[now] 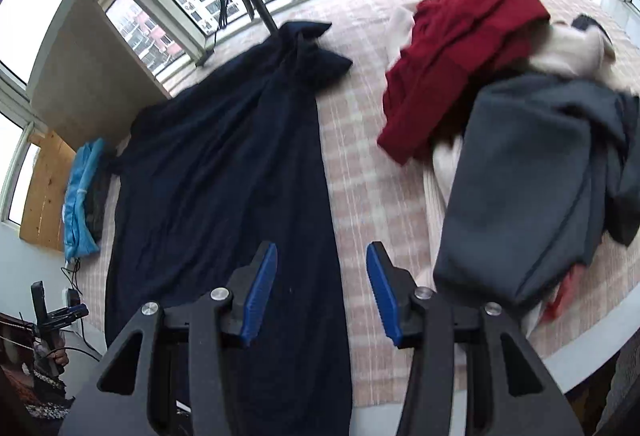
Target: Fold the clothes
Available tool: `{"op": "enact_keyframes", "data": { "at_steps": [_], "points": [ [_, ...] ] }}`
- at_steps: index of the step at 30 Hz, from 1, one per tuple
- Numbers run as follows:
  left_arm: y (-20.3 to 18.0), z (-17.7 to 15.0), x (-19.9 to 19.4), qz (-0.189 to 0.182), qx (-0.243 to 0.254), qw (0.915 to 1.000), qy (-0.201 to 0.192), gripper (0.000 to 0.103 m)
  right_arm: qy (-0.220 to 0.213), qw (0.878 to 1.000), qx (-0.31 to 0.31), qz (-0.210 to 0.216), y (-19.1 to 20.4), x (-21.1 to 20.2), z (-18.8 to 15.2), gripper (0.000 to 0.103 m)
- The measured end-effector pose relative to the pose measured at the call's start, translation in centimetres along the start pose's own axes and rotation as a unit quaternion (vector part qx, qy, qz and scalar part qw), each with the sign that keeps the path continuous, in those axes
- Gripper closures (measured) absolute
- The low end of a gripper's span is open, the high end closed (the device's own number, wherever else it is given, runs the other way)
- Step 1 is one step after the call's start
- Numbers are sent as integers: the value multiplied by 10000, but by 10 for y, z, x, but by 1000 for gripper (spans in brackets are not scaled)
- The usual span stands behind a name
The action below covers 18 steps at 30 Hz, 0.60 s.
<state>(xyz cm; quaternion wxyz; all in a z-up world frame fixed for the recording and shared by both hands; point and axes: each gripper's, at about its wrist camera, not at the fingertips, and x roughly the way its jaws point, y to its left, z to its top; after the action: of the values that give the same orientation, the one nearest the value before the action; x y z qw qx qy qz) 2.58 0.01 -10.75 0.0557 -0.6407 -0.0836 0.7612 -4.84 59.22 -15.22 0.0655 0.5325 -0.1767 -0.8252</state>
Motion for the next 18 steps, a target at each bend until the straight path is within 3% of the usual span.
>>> {"op": "enact_keyframes", "data": {
  "at_steps": [4, 10, 18],
  "points": [
    [-7, -32, 25, -269, -79, 9992, 276, 56, 360, 9992, 150, -92, -8, 8, -52, 57],
    [-21, -51, 35, -433, 182, 9979, 452, 56, 875, 9952, 365, -225, -19, 18, -129, 57],
    [-48, -50, 40, -129, 440, 9985, 308, 60, 675, 9974, 149, -213, -32, 8, -147, 57]
  ]
}}
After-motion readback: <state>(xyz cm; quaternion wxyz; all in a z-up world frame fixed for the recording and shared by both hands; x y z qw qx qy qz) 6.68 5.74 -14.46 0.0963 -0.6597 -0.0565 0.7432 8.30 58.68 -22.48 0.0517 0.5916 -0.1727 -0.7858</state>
